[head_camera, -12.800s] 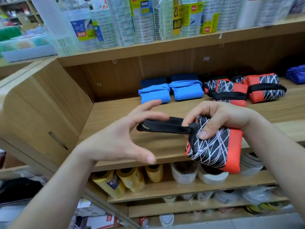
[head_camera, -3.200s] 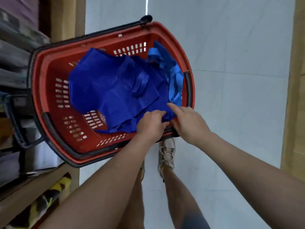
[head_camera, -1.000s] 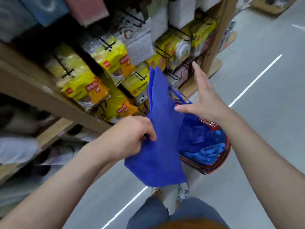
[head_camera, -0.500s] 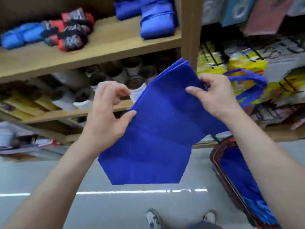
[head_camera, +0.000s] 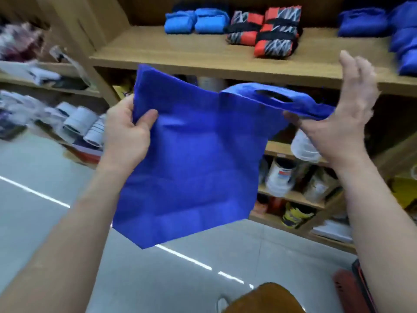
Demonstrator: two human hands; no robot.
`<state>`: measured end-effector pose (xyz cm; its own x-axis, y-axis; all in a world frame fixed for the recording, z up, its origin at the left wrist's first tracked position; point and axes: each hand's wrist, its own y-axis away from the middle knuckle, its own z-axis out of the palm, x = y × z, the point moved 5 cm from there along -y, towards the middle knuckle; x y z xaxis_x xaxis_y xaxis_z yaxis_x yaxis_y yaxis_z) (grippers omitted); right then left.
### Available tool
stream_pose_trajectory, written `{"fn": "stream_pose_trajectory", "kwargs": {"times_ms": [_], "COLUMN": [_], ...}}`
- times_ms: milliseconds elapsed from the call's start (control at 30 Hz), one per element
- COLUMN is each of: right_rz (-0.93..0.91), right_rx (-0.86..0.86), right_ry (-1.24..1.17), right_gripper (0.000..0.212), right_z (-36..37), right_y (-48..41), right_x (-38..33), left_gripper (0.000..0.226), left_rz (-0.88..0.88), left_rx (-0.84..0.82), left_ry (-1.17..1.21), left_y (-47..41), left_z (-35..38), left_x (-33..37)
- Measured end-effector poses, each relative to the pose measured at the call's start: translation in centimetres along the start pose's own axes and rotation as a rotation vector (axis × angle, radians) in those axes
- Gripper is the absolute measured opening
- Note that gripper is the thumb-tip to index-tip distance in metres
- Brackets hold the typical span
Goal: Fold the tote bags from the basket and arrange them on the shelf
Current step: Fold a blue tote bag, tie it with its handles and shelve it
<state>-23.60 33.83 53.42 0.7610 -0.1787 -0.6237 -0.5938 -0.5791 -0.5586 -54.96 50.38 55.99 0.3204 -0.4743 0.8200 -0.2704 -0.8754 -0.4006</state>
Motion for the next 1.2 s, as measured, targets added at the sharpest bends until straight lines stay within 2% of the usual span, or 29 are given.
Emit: {"fn": "stream_pose_trajectory", "kwargs": {"times_ms": [67,133,233,400,467,567,600,733,833,900,967,1067,1200], "right_rz": [0.255,0.314,0.227,0.017,-0.025,-0.058,-0.062,-0.161,-0.16,-0.16,-0.156,-0.169,-0.156], "right_rx": [-0.236,-0.442,-0.557,-0.553,-0.511,-0.37,-0.329,-0.246,-0.223,-0.162,-0.094,0.036,0.181], "right_ry": [-0.313,-0.412,-0.459,-0.344,-0.343,-0.364,-0.342,-0.17,-0.055,-0.017,0.002,0.026,0.08], "right_gripper": [0.13,0.13,0.119,0.112,0.09,0.02,0.009,0.008,0.017,0.017,0.018,0.021,0.024], "right_z": [4.2,8.1,12.8,18.5,20.1,21.3,21.5,20.7,20.2,20.1,20.2,20.7,21.7], "right_y": [0.1,0.6,0.0,-4.6,-6.9,-10.5,-11.9,-18.0,-21.0,-22.6,-24.1,-25.9,-27.7], "right_x": [2.2,1.8,-1.5,-7.2,-8.8,-10.6,-10.7,-11.5,-12.4,-12.8,-13.3,-14.0,-14.4], "left_gripper": [0.018,0.024,0.028,0.038,0.04,0.043,0.043,0.022,0.007,0.013,0.021,0.03,0.048], "left_rz": [-0.075,-0.11,-0.145,-0.185,-0.196,-0.215,-0.221,-0.296,-0.234,-0.147,-0.09,-0.051,0.07], "left_rx": [0.063,0.084,0.062,-0.009,-0.006,0.073,0.113,0.302,0.334,0.336,0.342,0.358,0.317], "left_ry": [0.112,0.224,0.377,0.467,0.458,0.394,0.355,0.206,-0.052,-0.375,-0.568,-0.636,-0.448], "left_y": [-1.1,-1.8,-3.0,-5.7,-7.3,-10.6,-11.8,-16.6,-20.6,-23.4,-26.3,-30.6,-35.4], "left_z": [-3.7,-6.5,-9.2,-11.7,-12.3,-12.9,-13.2,-14.6,-14.3,-13.6,-12.6,-10.8,-8.6], "left_x": [-2.8,-5.0,-7.7,-9.8,-10.2,-10.6,-10.8,-12.6,-13.3,-13.1,-12.6,-12.4,-12.6]}}
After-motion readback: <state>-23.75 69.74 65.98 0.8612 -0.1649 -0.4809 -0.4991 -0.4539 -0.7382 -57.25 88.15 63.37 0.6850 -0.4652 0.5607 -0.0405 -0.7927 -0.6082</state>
